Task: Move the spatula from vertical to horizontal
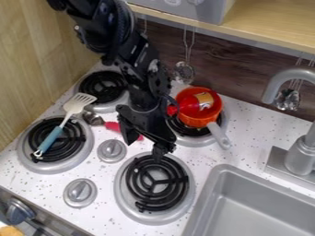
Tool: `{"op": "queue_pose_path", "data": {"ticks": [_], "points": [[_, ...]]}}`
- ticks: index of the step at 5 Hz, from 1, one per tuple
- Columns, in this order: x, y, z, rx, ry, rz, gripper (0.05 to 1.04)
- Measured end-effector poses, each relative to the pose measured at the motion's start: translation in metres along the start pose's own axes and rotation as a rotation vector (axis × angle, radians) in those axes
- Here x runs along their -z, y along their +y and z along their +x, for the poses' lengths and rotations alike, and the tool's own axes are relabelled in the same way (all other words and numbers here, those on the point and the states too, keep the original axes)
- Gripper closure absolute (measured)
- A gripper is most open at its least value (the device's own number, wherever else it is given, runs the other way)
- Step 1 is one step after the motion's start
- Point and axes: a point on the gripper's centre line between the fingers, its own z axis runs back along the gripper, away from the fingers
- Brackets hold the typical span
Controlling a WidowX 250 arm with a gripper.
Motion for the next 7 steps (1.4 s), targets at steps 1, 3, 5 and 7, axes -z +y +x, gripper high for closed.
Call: {"op": "queue_pose_path", "data": {"ticks": [1,3,5,7], "points": [[0.005,-0.001,-0.004,0.002,0.021,-0.006,0.085],[0.007,0.044,-0.004,0.009,0.025,-0.013,0.085],[0.004,0.083,-0.018,-0.138,0.092,0.114,0.085],[0.007,0.133,-0.032,-0.140,0.102,0.150,0.085]]}}
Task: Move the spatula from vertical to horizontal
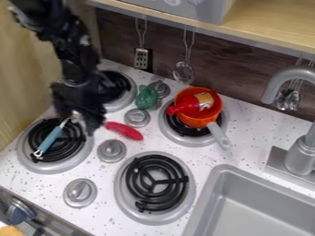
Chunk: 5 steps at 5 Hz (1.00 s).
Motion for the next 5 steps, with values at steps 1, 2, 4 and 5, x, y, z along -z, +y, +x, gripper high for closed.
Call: {"op": "queue_pose_path", "data": {"ticks": [1,2,4,5], "points": [[0.010,0.018,-0.004,-0.032,0.008,-0.027,0.085],[0.024,0.027,-0.009,-0.031,-0.001,-0.038,0.085],[0.052,0.039,-0.013,-0.028,-0.014,-0.071,0.085],[0.059,0.043,-0.017,-0.048,-0.013,-0.087,0.085]]}}
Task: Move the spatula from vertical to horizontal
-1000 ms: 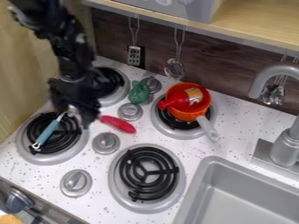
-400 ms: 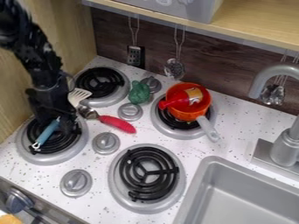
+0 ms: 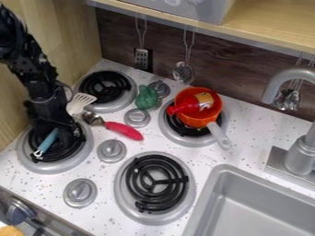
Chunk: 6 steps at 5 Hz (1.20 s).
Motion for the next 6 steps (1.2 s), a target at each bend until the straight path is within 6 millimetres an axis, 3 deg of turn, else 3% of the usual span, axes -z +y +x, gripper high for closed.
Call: {"op": "queue_pose_path", "data": {"ticks": [1,2,4,5,6], "points": [[0.005,0.003,0.006,-0.006,-0.009,-0.028,0.130],[0.008,0.001,0.008,-0.070,-0.049,-0.075,0.373],[0.006,-0.005,0.009,-0.042,-0.017,-0.011,0.804],[0.004,-0.010,0.011,-0.006,-0.003,0.044,0.860],[-0.003,-0.017,0.000,-0.066,0.083,0.091,0.860]]}}
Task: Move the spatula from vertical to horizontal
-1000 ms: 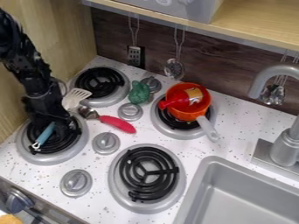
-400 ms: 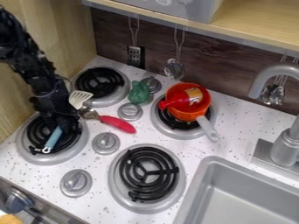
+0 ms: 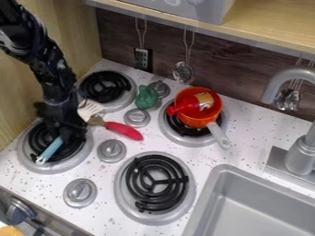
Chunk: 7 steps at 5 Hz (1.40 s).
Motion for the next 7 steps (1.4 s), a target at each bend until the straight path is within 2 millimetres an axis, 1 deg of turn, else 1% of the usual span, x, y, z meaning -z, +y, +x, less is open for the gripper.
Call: {"op": "queue_pose_path", "data": {"ticks": [1,2,3,4,5,6,7], "points": [[-0.029,0.000,0.008,-0.038,-0.053,0.023,0.860],[-0.052,-0.010,0.007,-0.097,-0.056,0.015,0.860],[-0.071,-0.023,0.003,-0.175,-0.038,0.021,0.860],[-0.073,-0.043,-0.007,-0.343,0.027,0.001,0.860],[-0.076,-0.064,-0.009,-0.568,0.074,-0.017,0.860],[-0.078,-0.087,-0.009,-0.825,0.045,0.030,0.860],[-0.071,-0.103,-0.007,-1.065,0.068,0.060,0.860]]}}
